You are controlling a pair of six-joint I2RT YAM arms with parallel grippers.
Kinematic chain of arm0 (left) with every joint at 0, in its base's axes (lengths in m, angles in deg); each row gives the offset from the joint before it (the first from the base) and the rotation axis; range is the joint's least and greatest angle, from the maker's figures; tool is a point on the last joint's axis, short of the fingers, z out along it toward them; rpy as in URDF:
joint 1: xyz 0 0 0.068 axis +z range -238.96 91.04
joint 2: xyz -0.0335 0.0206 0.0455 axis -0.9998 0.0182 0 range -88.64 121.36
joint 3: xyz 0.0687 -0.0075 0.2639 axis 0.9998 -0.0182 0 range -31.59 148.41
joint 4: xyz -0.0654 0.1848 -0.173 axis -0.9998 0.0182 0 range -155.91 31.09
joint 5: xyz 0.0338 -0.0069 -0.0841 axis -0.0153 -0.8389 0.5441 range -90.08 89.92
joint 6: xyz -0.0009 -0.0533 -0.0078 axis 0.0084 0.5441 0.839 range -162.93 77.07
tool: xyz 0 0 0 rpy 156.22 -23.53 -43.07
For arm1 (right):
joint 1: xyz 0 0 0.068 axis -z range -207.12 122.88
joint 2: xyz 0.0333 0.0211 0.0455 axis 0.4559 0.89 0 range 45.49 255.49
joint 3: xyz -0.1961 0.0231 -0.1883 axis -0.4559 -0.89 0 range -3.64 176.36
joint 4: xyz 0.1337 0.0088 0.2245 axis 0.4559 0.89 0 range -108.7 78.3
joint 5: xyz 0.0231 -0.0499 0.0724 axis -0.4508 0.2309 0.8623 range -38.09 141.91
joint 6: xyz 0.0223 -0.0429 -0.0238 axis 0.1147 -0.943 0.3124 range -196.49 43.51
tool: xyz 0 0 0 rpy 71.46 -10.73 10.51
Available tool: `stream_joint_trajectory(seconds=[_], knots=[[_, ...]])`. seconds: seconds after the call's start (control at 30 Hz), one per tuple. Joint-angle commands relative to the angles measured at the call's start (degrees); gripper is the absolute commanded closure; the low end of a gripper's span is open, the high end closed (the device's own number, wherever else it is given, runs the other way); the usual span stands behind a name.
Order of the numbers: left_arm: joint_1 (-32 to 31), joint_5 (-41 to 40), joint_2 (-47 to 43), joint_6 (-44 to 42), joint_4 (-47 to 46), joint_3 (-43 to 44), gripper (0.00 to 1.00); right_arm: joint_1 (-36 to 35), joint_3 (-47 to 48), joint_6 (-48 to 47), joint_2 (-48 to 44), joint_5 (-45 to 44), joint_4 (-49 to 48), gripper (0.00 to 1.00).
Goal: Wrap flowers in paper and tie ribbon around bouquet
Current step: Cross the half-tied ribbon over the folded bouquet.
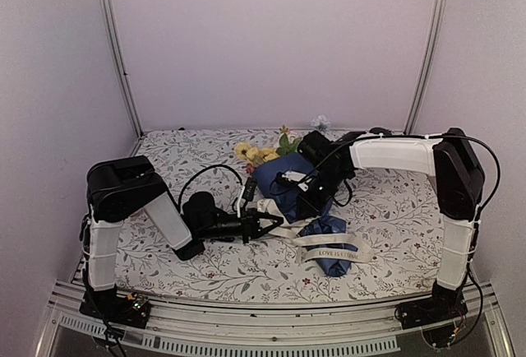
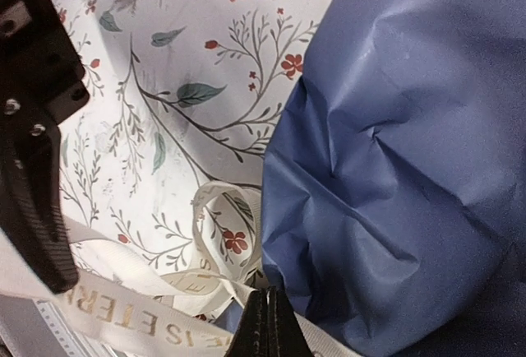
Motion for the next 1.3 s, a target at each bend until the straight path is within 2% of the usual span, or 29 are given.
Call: stream_joint_trajectory(seconds=[0.0, 0.2, 0.27, 0.37, 0.57, 0.83, 1.1, 1.27], knots=[[0.03, 0.95, 0.49, -0.86, -7.27, 1.0, 1.0, 0.73, 1.67, 0.97, -5.35, 2.45, -1.39, 1.0], [-0.06, 1.08, 0.4, -1.05, -7.13, 0.99, 1.0, 1.79, 0.32, 1.71, -7.62, 3.41, -2.0, 1.0], [-0.05, 1.06, 0.42, -0.99, -7.14, 1.03, 1.0, 1.69, -0.1, 1.3, -7.01, 1.28, -1.43, 0.93], [-0.09, 1.06, 0.41, -1.05, -7.14, 1.09, 1.0, 1.64, -0.39, 1.43, -5.64, -2.26, -0.1, 0.74], [-0.14, 1.24, 0.52, -1.03, -6.88, 1.27, 1.0, -0.49, -0.5, 2.15, -3.68, -7.89, 0.6, 0.57], [-0.14, 1.32, 0.62, -0.96, -6.86, 1.4, 1.0, -2.42, -0.45, 1.42, -1.01, -12.52, 0.9, 0.6], [-0.14, 1.54, 0.61, -0.97, -6.61, 1.64, 1.0, -4.79, -0.63, 0.24, -0.89, -13.55, 2.51, 0.57], [-0.14, 1.5, 0.61, -1.01, -6.53, 1.64, 1.0, -5.07, -0.38, -0.24, -1.0, -12.92, 3.19, 0.59]])
